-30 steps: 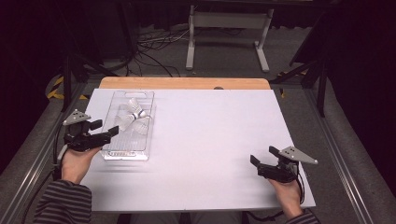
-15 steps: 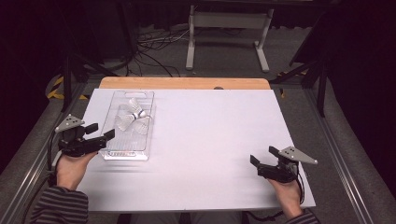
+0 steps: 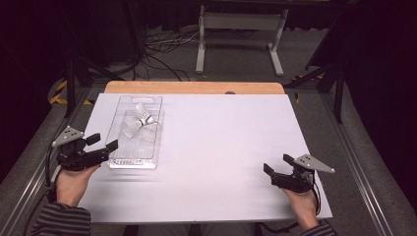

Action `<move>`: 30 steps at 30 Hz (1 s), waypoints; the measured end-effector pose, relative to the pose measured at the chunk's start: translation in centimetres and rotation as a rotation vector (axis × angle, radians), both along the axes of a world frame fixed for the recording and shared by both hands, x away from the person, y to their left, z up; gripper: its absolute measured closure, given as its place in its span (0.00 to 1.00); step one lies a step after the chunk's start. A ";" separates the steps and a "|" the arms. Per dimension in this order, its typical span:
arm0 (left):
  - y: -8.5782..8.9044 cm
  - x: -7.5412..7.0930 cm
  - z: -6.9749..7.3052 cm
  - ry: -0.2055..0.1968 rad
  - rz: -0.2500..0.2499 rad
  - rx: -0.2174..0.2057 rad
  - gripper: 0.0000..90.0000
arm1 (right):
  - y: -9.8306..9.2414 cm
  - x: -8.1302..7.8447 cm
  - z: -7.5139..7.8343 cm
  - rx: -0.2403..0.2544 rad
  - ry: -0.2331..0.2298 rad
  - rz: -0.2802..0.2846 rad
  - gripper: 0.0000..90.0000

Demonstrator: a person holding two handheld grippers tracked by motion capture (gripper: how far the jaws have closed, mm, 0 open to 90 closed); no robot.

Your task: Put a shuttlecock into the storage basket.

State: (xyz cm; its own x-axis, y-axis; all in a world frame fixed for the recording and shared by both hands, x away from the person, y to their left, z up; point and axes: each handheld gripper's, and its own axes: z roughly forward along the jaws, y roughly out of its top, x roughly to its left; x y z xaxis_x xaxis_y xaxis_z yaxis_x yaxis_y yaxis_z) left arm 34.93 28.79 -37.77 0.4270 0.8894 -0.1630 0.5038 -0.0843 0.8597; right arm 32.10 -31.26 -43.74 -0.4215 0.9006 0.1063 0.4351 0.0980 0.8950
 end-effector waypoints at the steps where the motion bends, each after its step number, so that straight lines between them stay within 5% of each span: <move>1: 0.1 -0.1 -0.1 -0.001 0.003 -0.003 0.30 | 0.0 0.0 0.0 0.000 0.001 0.000 0.13; 30: 1.4 -2.5 -2.1 -0.028 0.033 -0.039 0.29 | 0.1 0.0 0.0 0.002 0.001 -0.001 0.13</move>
